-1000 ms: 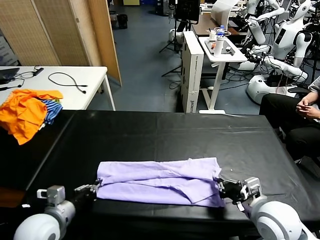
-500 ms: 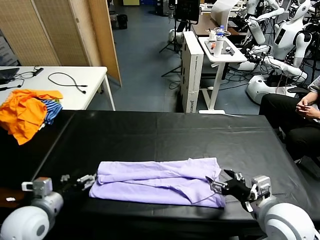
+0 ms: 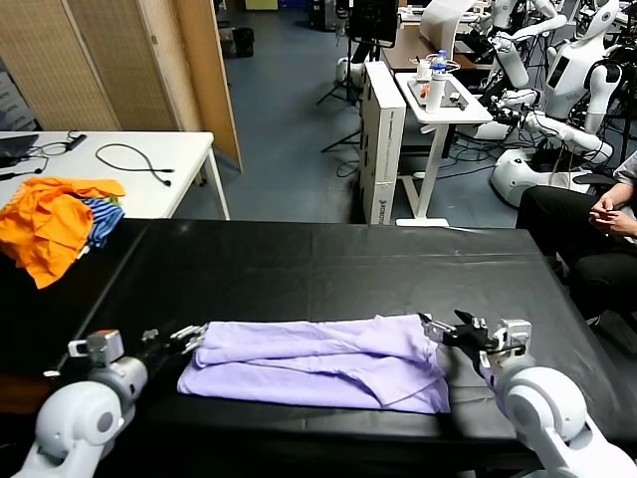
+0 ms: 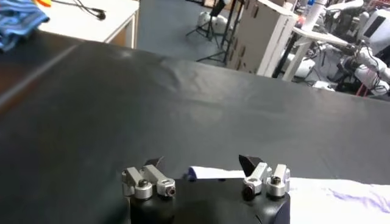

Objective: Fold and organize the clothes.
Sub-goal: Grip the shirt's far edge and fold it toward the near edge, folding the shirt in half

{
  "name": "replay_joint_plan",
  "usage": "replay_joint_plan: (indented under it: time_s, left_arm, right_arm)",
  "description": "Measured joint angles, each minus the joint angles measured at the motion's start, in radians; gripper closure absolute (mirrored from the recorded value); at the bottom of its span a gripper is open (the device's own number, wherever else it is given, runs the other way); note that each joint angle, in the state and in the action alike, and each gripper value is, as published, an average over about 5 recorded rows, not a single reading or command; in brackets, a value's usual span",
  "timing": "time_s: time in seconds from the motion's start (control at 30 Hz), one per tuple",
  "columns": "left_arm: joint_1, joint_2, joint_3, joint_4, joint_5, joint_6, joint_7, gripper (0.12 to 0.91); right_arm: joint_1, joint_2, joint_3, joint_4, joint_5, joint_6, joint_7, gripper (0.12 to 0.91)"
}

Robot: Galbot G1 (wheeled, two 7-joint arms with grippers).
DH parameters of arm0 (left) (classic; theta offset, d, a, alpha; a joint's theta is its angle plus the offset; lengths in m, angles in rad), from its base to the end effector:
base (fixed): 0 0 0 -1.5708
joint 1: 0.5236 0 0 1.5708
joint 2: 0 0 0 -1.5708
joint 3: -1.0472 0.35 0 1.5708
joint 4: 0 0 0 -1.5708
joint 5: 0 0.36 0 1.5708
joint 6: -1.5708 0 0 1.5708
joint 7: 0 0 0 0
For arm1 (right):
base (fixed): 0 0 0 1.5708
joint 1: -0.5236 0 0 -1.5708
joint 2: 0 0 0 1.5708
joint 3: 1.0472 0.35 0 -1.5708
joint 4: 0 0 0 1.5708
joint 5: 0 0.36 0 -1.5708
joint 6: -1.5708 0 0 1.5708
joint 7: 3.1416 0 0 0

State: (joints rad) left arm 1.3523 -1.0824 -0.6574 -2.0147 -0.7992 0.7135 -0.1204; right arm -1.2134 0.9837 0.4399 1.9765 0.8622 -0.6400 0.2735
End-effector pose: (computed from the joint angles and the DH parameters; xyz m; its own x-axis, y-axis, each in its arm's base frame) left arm 0.2616 0.1300 -0.2420 -0.8283 0.1500 0.5398 0.0345 0.9753 -0.2181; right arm 0.2939 -0.0922 -0.2404 -0.8382 -0.1557 0.5227 -0.0860 0.9841 0.1552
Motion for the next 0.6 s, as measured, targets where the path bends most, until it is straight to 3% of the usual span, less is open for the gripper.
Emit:
replay_joint_plan:
  time_s: [0.27,0.43,0.53,0.6]
  left_arm:
    - [-0.015,-0.010,0.012,0.034,0.003,0.001,0.004,0.123]
    - [-0.022,-0.017,0.015,0.052,0.003,0.002,0.006,0.140]
    - [-0.021,-0.021,0.019,0.057,0.003,0.001,0.005,0.213]
    - [-0.020,-0.024,0.022,0.059,0.004,0.000,0.005,0.313]
  right_arm:
    - [0.027,0.035,-0.023,-0.051,-0.028,-0.006,-0.003,0.153]
    - [0.030,0.051,-0.034,-0.074,-0.050,-0.004,-0.013,0.321]
    - [0.035,0.060,-0.040,-0.086,-0.061,-0.001,-0.021,0.466]
    - [0.039,0.064,-0.043,-0.090,-0.065,0.000,-0.024,0.594]
